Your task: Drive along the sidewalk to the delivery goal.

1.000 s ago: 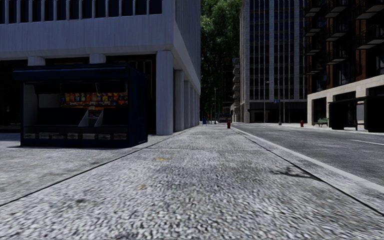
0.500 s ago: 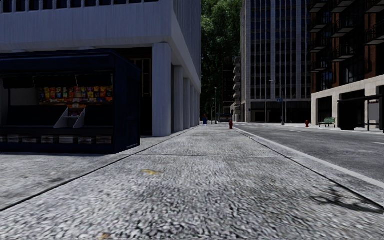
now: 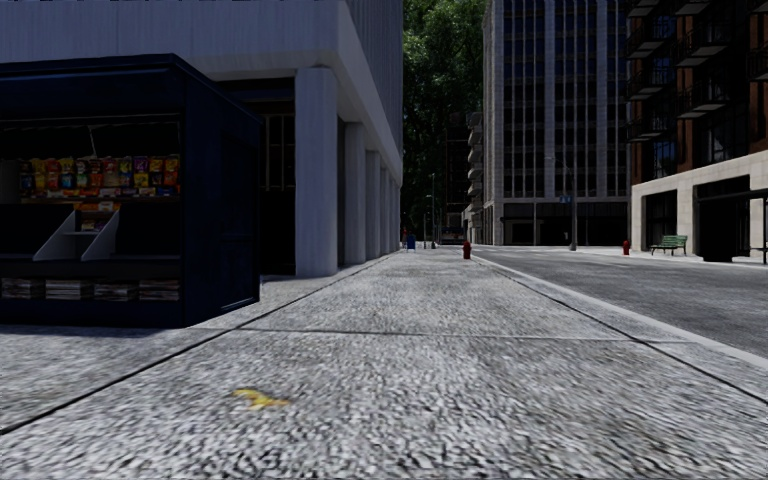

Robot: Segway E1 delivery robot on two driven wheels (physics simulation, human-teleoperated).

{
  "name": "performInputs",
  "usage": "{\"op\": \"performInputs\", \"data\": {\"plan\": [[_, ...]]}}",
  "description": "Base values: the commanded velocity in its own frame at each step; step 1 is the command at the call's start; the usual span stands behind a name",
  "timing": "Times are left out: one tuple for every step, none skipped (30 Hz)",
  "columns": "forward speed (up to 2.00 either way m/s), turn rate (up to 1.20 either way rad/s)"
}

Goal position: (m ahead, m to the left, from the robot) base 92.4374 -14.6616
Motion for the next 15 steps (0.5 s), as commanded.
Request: {"op": "performInputs", "data": {"plan": [[2.0,-0.07],[2.0,-0.08],[2.0,-0.09],[2.0,-0.09],[2.0,-0.09],[2.0,-0.09],[2.0,-0.09],[2.0,-0.13],[2.0,-0.13],[2.0,-0.22],[2.0,-0.26],[2.0,-0.27],[2.0,-0.27],[2.0,-0.28],[2.0,-0.28]]}}
